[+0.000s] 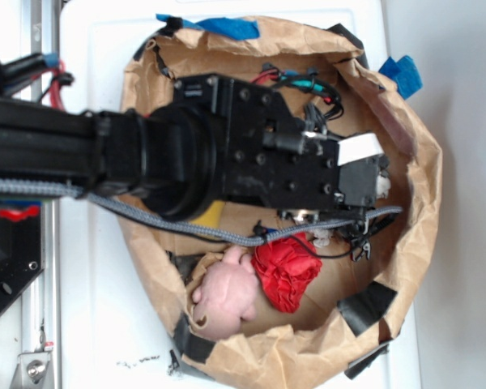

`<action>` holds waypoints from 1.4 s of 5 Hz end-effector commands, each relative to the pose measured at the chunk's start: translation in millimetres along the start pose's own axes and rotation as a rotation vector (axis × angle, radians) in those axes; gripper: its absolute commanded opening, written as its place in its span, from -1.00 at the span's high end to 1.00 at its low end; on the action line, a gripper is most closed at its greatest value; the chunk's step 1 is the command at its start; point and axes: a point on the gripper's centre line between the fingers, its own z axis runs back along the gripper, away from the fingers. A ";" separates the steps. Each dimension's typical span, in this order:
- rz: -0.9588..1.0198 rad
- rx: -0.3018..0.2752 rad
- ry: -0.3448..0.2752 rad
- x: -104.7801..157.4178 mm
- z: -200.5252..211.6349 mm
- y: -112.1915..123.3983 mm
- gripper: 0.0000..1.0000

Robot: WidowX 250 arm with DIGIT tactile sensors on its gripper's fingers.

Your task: Grab the white paper.

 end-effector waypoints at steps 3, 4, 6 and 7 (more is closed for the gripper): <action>-0.079 -0.122 -0.029 12.4 67.8 -8.2 1.00; -0.126 -0.149 0.007 12.9 89.1 -5.4 1.00; -0.191 -0.154 0.011 6.5 100.9 -6.5 1.00; -0.294 -0.106 0.071 5.3 108.5 -6.1 1.00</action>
